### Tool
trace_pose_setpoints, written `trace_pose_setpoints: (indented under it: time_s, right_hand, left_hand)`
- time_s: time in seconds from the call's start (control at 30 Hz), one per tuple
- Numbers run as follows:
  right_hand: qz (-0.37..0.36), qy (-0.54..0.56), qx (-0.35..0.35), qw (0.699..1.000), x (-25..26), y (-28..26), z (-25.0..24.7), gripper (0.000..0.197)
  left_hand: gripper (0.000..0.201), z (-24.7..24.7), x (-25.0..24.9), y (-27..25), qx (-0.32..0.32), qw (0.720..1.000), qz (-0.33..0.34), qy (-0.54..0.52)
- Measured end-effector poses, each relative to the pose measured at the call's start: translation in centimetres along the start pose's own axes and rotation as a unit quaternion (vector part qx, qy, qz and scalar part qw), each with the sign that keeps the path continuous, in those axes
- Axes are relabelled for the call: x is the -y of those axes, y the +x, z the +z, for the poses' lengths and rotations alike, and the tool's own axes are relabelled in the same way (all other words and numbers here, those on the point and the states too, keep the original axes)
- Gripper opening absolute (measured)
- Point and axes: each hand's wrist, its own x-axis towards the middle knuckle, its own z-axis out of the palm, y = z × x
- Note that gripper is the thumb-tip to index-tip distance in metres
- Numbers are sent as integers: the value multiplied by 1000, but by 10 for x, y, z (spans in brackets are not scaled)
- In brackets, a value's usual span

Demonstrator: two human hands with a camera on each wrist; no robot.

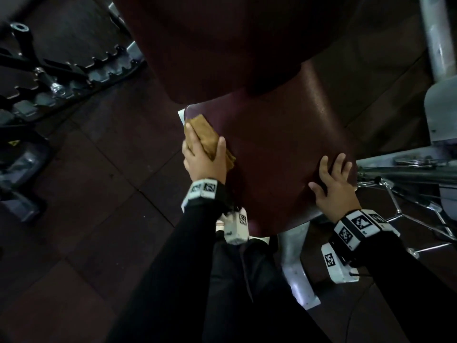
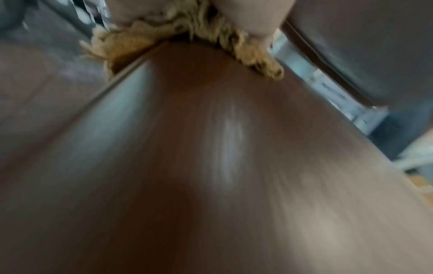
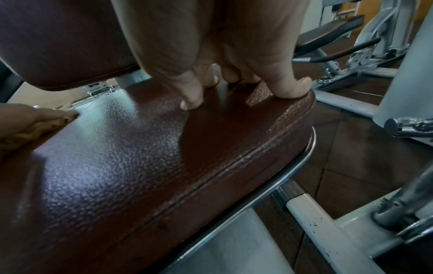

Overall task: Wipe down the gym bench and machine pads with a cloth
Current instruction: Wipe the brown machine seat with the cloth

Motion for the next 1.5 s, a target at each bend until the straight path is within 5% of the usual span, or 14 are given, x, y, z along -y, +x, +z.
trace_pose_setpoints:
  time_s: [0.23,0.47,0.73,0.9,1.1,1.23,1.5]
  right_hand:
    - [1,14,-7,1000,-1,1,1,67]
    - [1,8,-21,1000,-5,5,5,67]
    - [-16,64,-48,997,-17,-2,-1,71]
    - [-55,137,-57,987,-9,-34,-16,61]
    - [-95,275,18,957,9,-97,-42,48]
    - [-143,278,27,950,19,-138,-60,48]
    - [-192,271,-4,943,27,-190,-98,44]
  left_hand:
    - [77,-4,-14,49,4,1000,19,12]
    - [77,7,12,-35,-10,1000,23,15]
    - [70,-22,30,-102,130,991,-16,41]
    - [58,-65,11,-108,157,982,18,99]
    - [50,-108,-31,-134,227,967,73,89]
    - [36,-131,-58,-157,267,948,137,109]
    - [39,-172,-100,-190,273,920,251,126]
